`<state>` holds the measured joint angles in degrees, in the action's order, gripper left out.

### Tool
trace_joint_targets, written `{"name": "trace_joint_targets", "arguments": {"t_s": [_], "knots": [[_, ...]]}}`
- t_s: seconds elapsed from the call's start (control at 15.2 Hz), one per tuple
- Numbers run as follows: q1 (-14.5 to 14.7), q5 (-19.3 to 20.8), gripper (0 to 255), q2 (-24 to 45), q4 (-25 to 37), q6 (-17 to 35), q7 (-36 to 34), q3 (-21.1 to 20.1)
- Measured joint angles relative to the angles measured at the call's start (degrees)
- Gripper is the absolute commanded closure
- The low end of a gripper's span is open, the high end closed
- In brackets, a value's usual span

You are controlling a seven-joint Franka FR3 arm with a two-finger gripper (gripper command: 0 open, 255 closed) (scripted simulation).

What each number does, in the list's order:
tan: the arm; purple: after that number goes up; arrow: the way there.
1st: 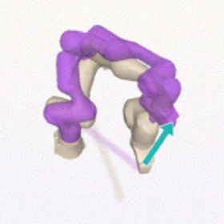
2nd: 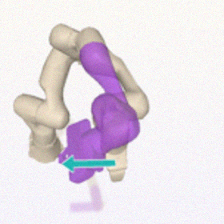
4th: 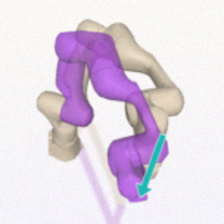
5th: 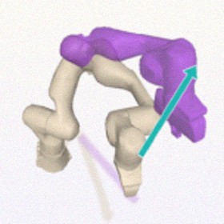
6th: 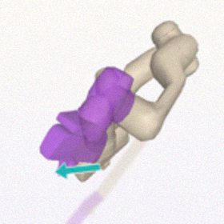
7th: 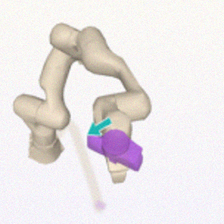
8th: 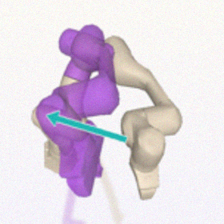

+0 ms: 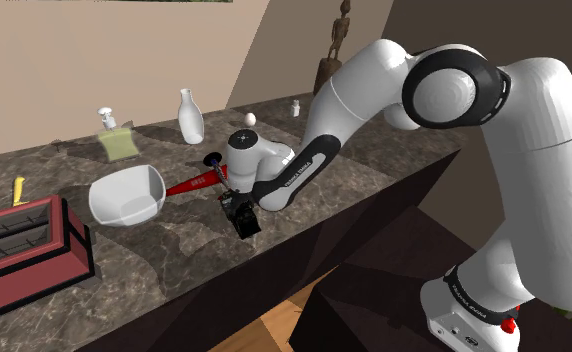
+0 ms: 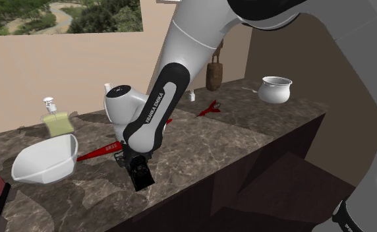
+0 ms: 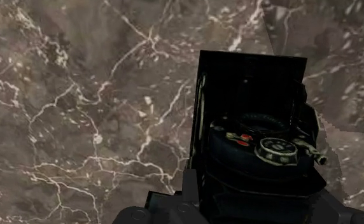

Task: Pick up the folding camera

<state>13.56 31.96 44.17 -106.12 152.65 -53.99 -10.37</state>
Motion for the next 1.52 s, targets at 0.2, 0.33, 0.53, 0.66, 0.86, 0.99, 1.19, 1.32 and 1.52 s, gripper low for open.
{"name": "trace_joint_targets", "arguments": {"t_s": [0.2,0.33,0.53,0.66,0.86,0.99,1.19,1.32,1.52], "knots": [[0.0,0.0,255,0.0,0.0,0.0,-0.1,0.0],[0.1,0.0,255,0.0,0.0,0.0,-0.1,0.0],[0.1,0.0,255,0.0,0.1,0.0,-0.1,0.0],[-0.2,-0.3,255,-0.7,-0.4,-0.5,0.2,-0.3],[-0.9,-0.9,255,-2.5,-1.1,-1.6,1.0,-1.0],[-1.2,-1.4,255,-3.6,-1.4,-2.4,1.4,-1.5],[-1.8,-2.2,255,-5.8,-2.4,-3.6,2.1,-2.4],[-2.2,-2.7,255,-7.0,-2.7,-4.6,2.6,-2.9],[-2.8,-3.6,255,-9.0,-3.4,-5.9,3.4,-3.7]]}}
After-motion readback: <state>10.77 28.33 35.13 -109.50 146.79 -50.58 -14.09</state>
